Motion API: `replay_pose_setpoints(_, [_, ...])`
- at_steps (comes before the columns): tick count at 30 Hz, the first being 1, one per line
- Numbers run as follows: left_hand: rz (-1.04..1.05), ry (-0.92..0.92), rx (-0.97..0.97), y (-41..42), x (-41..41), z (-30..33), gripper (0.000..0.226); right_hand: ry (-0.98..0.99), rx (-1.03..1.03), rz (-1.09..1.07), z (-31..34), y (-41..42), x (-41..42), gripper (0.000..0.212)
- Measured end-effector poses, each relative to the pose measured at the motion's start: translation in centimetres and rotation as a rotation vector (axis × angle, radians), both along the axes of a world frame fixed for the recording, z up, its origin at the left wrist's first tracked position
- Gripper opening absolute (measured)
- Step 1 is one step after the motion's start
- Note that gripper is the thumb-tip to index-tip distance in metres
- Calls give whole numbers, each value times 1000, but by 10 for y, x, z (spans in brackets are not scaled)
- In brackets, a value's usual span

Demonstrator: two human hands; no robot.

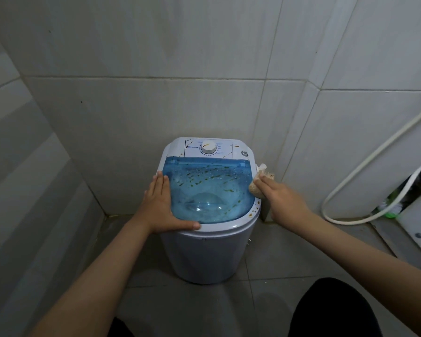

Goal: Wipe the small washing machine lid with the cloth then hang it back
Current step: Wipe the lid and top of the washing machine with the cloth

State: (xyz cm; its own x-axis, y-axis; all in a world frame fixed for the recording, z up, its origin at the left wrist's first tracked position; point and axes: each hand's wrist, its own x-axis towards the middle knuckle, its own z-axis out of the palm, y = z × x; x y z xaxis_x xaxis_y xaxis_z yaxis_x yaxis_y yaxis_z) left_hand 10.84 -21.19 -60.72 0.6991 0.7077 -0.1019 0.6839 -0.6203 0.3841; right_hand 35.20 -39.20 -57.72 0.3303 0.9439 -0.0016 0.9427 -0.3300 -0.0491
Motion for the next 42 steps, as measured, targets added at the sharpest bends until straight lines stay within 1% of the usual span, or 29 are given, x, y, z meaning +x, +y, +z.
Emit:
replay_pose_setpoints(4, [-2,-4,10,-1,-1,-1,166,-2,-9,-27,-4,-15,-17,81])
replay_pose_setpoints(8, [-2,-3,8,-1,-1,-1,167,-48,-37,-96,-8,-24,-45,74])
replay_pose_setpoints(9, [-4,-7,9,-2,-1,-1,167,-89,-15,-100,-11,-25,-52,73])
replay_pose_setpoints(10, [-5,-9,9,-2,0,-1,167,-170,16,-102,-16,-25,-59,70])
replay_pose_setpoints(12, [-4,-12,7,-2,-1,0,166,-300,11,-138,-25,-23,-72,59])
replay_pose_setpoints(15, [-3,-12,2,-2,-1,0,166,-354,-2,-159,-35,-17,-93,39])
replay_pose_setpoints(16, [-4,-11,4,-2,-1,0,165,-369,0,-173,-38,-15,-101,37])
replay_pose_setpoints(21, [-1,-23,3,-2,-1,-1,165,-405,-46,-234,-43,-8,-127,38])
replay_pose_setpoints(23, [1,-26,0,-3,-1,-1,166,-349,-77,-211,-41,-7,-138,40])
replay_pose_setpoints(25, [3,-33,-5,-4,-1,0,167,-248,-132,-179,-20,-10,-148,42])
replay_pose_setpoints(26, [7,-39,-6,-4,-1,0,166,-183,-90,-128,-7,-11,-150,41])
replay_pose_setpoints(27, [8,-46,-8,-4,-2,-1,166,-69,-60,-57,0,-12,-145,43])
replay_pose_setpoints(28, [7,-52,-11,-4,-2,0,164,75,-87,12,13,-13,-137,45])
replay_pose_setpoints(29, [4,-56,-13,-4,-2,0,163,232,-109,19,26,-14,-129,42])
replay_pose_setpoints(31, [-3,-65,-17,-4,-3,-1,162,455,-34,-58,50,-7,-108,32])
replay_pose_setpoints(32, [-5,-67,-16,-4,-3,-1,163,528,5,-103,60,-2,-97,33])
replay_pose_setpoints(34, [-7,-70,-2,-2,-3,-2,164,641,67,-163,77,12,-75,44])
replay_pose_setpoints(36, [-11,-77,6,-1,-4,-4,163,638,156,-196,90,32,-53,52])
replay_pose_setpoints(40, [-7,-107,17,0,-3,-5,162,377,329,-181,95,90,-7,35])
replay_pose_setpoints(42, [-3,-106,26,1,-3,-4,162,269,337,-142,84,121,12,38])
